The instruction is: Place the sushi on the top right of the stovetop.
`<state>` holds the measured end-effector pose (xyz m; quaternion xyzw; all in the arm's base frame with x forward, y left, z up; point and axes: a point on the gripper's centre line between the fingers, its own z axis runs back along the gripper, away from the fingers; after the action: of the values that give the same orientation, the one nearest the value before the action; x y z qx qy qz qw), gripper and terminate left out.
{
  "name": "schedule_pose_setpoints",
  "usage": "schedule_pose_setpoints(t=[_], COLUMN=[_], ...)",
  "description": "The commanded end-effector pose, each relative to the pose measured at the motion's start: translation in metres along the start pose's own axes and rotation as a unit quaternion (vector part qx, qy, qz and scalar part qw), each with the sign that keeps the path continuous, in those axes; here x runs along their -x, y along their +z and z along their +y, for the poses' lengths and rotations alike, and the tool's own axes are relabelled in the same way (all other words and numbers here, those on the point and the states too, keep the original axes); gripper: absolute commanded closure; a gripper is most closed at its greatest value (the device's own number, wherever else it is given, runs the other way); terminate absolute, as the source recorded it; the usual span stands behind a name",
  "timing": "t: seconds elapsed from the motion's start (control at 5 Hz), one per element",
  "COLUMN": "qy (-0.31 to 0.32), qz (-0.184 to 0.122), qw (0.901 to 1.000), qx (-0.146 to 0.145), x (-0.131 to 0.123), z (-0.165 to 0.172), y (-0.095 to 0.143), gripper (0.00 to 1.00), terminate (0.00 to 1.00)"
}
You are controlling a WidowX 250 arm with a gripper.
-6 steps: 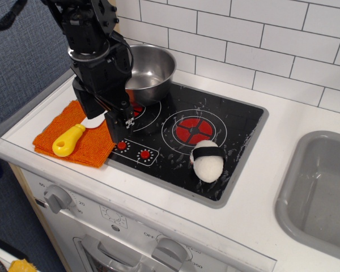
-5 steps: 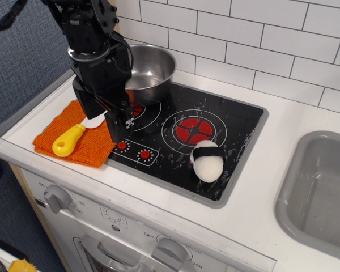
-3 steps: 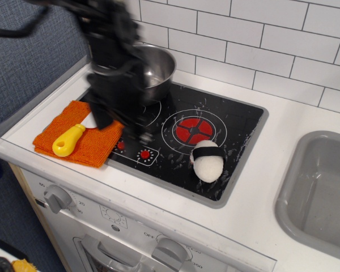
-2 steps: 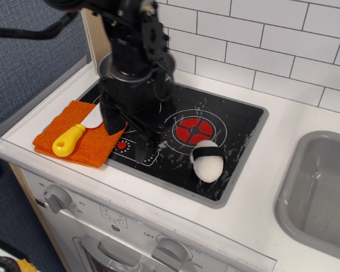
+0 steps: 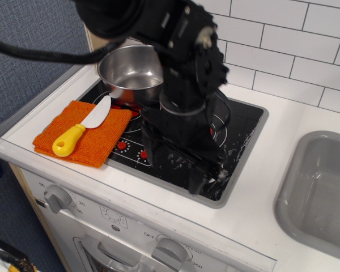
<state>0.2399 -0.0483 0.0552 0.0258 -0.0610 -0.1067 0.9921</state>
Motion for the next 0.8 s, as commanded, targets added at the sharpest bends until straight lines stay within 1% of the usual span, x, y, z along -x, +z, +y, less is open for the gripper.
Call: schedule_pose_setpoints(t=[0.0, 0.4, 0.6], qy=[0.084, 0.130, 0.141], qz=[-0.057, -0.068, -0.072], qw=[0.9948, 0.9891, 0.9874], qx=[-0.009, -0.008, -0.004], x=[-0.010, -0.029, -0.045], z=[-0.008, -0.005, -0.004], y=[0.003, -0.012, -0.023], gripper=[0.00, 0.00, 0.00], terminate=[0.00, 0.00, 0.00])
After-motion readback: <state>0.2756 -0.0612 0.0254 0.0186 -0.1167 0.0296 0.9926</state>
